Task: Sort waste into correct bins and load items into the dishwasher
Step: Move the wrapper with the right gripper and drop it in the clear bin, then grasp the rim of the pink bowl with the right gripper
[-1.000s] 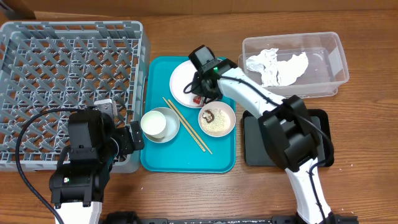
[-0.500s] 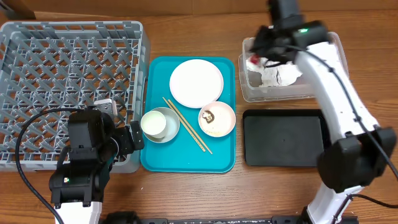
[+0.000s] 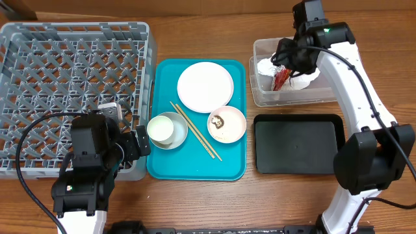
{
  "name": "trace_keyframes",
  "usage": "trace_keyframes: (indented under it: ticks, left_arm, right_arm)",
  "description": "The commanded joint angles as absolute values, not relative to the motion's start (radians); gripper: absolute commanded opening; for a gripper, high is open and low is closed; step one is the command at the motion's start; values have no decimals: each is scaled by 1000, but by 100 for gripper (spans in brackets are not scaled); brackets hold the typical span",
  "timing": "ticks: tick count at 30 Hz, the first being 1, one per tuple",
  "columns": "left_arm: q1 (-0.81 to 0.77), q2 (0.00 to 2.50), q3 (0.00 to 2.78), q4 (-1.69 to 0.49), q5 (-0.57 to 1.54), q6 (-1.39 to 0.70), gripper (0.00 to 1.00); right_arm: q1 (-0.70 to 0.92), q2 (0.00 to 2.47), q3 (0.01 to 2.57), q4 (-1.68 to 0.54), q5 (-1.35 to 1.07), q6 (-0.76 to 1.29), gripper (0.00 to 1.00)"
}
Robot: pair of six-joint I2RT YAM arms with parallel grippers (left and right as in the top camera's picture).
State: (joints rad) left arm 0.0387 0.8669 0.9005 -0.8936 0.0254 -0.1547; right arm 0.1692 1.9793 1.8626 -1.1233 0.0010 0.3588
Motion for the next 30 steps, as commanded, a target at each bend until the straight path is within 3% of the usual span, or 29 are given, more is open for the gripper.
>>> trace_keyframes:
  ticks: [1,9,16,23,30]
  left_arm:
    - [33,864,926,-888,19,-154,100]
    - [33,864,926,-884,19,-154,100]
    - [33,864,926,-883,19,-154,100]
    - [33,864,926,-883,19,-154,100]
    - [33,864,926,-888,19,-154,100]
  right_arm:
    - [146,1898,1895,-1160,-10,340,58]
    - [145,1828,1865,-1370,-55,323,55]
    - [297,1802,1771,-1382,-88,277,55]
    - [540,1803,1666,-1254,-88,200,62]
    - [696,1809,1517,-1039,-78,200,63]
